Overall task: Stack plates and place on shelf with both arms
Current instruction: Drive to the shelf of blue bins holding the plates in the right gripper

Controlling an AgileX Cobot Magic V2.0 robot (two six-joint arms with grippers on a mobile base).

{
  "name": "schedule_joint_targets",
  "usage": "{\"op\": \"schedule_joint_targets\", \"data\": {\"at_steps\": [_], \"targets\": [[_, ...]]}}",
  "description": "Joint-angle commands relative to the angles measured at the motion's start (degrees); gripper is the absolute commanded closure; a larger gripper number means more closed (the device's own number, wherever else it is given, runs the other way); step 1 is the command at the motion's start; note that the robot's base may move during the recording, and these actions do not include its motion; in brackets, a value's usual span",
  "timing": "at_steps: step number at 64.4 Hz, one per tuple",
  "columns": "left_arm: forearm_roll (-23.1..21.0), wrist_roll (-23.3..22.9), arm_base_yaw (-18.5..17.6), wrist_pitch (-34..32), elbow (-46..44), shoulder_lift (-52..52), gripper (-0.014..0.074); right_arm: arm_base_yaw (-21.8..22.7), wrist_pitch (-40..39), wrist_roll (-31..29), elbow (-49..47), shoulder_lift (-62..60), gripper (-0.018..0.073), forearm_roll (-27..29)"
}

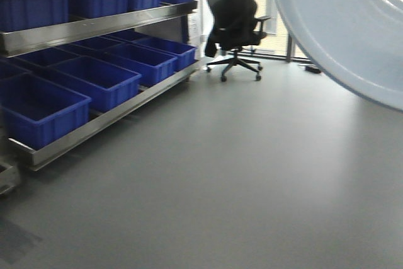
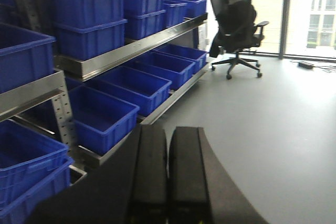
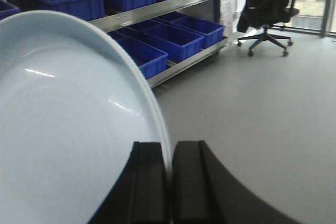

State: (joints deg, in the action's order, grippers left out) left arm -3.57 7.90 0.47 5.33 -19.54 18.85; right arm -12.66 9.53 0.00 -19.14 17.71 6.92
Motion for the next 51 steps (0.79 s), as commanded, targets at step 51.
{"op": "schedule_joint_targets", "data": {"at_steps": [51], "targets": [[-0.5,-0.2,0.2,-4.9,-1.6,0.4,0.0514,0.3,-6.0,0.0,-1.8,0.3,0.0508,-0.1]]}}
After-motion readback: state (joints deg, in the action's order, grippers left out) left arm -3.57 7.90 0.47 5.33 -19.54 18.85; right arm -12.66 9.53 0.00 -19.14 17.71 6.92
